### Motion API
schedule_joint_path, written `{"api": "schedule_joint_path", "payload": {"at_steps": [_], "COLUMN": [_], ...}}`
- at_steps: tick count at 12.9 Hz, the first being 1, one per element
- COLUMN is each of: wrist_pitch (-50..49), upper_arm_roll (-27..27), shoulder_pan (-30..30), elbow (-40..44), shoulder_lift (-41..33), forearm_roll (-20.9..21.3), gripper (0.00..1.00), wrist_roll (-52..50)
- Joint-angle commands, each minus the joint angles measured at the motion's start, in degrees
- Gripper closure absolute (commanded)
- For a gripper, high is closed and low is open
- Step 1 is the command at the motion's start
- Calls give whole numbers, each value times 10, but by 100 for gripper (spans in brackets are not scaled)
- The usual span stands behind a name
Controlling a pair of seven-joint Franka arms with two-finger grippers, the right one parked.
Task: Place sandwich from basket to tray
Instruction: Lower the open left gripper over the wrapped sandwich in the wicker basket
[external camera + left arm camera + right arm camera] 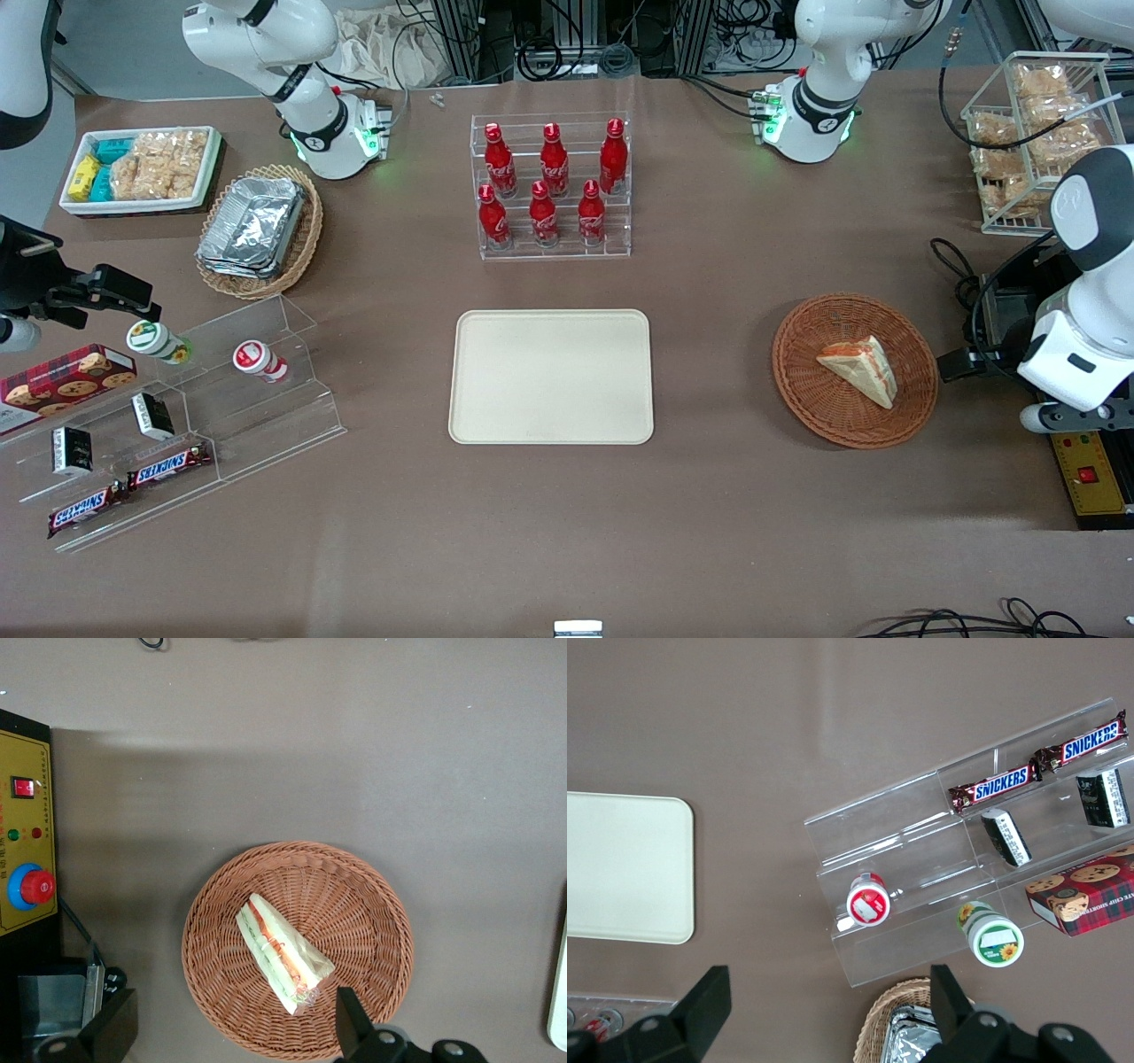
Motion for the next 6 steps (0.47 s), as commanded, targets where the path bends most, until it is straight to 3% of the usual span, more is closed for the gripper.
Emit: {"api": "schedule_joint_path", "payload": {"at_steps": [1,6], "wrist_pitch": [-26,-49], "upper_arm_roll": [-2,-2], "shoulder_pan": [-3,-18], "elbow": [12,-7], "shoulder_lift": [2,2], "forearm_roll": [14,10], "gripper": [0,0], "wrist_roll": [-4,-31]}}
